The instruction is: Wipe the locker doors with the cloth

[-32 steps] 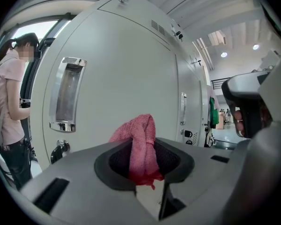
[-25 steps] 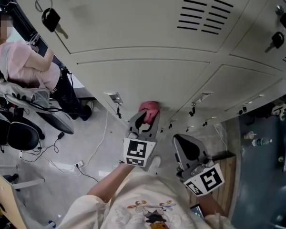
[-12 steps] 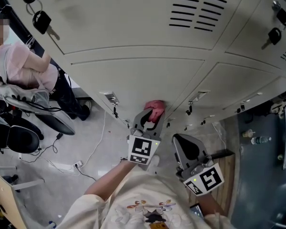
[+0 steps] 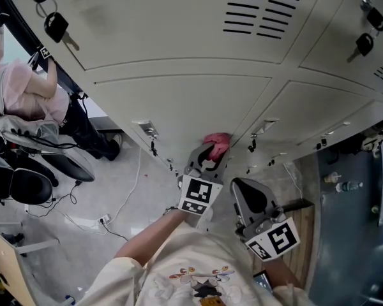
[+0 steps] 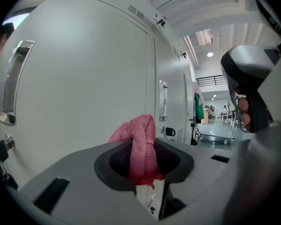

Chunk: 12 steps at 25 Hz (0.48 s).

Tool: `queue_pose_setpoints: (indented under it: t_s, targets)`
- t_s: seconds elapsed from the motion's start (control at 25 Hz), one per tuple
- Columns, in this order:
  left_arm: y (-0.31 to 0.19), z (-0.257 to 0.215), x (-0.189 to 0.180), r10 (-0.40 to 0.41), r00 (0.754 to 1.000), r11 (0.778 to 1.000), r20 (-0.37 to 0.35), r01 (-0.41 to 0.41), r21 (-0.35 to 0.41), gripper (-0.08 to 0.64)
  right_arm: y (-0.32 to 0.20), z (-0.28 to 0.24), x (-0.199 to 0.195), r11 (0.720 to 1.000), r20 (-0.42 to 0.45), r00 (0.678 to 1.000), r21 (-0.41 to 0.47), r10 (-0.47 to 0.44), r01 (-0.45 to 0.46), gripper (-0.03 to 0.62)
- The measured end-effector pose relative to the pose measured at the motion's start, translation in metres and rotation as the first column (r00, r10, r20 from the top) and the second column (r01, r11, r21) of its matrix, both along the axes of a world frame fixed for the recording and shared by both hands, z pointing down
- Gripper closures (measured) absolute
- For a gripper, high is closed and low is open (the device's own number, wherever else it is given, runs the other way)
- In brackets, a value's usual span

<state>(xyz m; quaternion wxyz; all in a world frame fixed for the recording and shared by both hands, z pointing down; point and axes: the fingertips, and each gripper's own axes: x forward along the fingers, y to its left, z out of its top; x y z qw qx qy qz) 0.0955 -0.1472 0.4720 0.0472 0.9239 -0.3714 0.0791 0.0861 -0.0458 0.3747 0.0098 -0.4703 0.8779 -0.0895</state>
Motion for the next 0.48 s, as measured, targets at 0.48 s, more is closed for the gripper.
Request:
queue_pose_setpoints:
  t_s: [0.48]
  targets:
    - [0.013,0.001,0.008,0.027,0.999,0.999,-0.036,-0.028,-0.025,0.451,0.007,-0.002,0.001,1.000,0.004,1.000,-0.006,0.016,-0.016,0.586]
